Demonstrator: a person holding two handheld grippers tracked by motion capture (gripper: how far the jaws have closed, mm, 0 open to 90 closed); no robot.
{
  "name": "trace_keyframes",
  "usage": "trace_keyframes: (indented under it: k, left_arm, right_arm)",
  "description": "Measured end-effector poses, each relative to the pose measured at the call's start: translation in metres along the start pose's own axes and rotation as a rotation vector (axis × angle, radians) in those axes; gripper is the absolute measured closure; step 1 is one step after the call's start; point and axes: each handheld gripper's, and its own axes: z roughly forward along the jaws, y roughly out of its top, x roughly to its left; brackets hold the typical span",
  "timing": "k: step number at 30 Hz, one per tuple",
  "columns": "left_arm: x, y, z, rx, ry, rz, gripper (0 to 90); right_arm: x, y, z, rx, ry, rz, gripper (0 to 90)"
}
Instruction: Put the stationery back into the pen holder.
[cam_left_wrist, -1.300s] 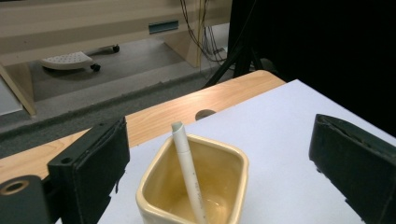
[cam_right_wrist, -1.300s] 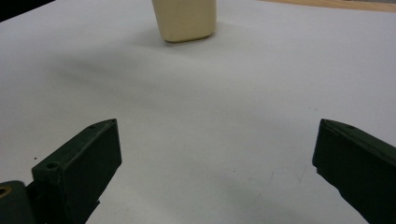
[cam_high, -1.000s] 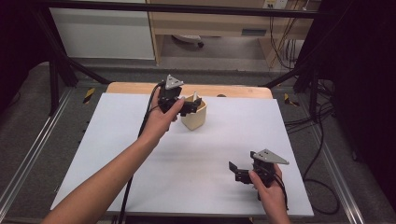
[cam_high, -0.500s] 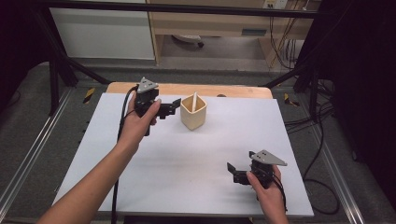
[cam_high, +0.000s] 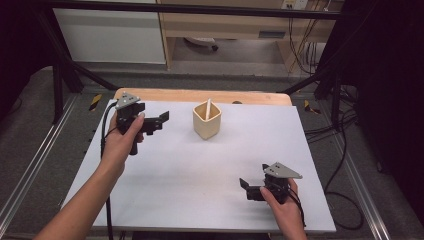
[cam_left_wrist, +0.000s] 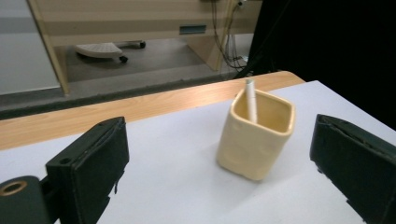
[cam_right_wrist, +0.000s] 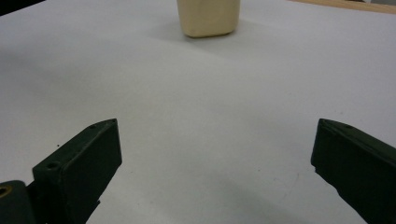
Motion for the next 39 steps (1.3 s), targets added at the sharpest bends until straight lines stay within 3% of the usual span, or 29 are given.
trace_keyframes:
  k: [4, 8, 13, 20, 24, 31, 34, 39]
  left_arm:
    - [0.008, -0.001, -0.007, -0.013, 0.006, -0.012, 4.8]
    - [0.014, -0.002, -0.011, -0.019, -0.019, -0.029, 4.5]
    - [0.013, -0.003, -0.015, -0.024, -0.024, -0.021, 4.5]
    - [0.005, -0.012, -0.033, -0.027, -0.032, 0.024, 4.7]
    - [0.008, -0.02, -0.044, -0.018, -0.013, 0.054, 4.6]
    - [0.014, -0.032, -0.064, -0.032, -0.001, 0.052, 4.7]
    - [0.011, -0.035, -0.073, -0.05, 0.018, 0.074, 5.0]
    - [0.004, -0.044, -0.084, -0.063, 0.001, 0.089, 4.9]
  right_arm:
    - [0.001, 0.0, -0.001, -0.01, 0.001, -0.002, 1.9]
    - [0.0, 0.0, 0.0, -0.014, 0.009, -0.004, 2.0]
    - [0.001, 0.001, 0.0, -0.016, 0.018, -0.016, 2.1]
    - [0.003, 0.002, -0.005, -0.042, 0.021, -0.03, 2.0]
    - [0.002, 0.002, -0.005, -0.044, 0.024, -0.033, 1.8]
    - [0.004, 0.004, -0.009, -0.053, 0.014, -0.037, 2.1]
    - [0.004, 0.003, -0.012, -0.049, 0.015, -0.039, 1.8]
    - [0.003, 0.0, -0.02, -0.043, 0.014, -0.045, 2.2]
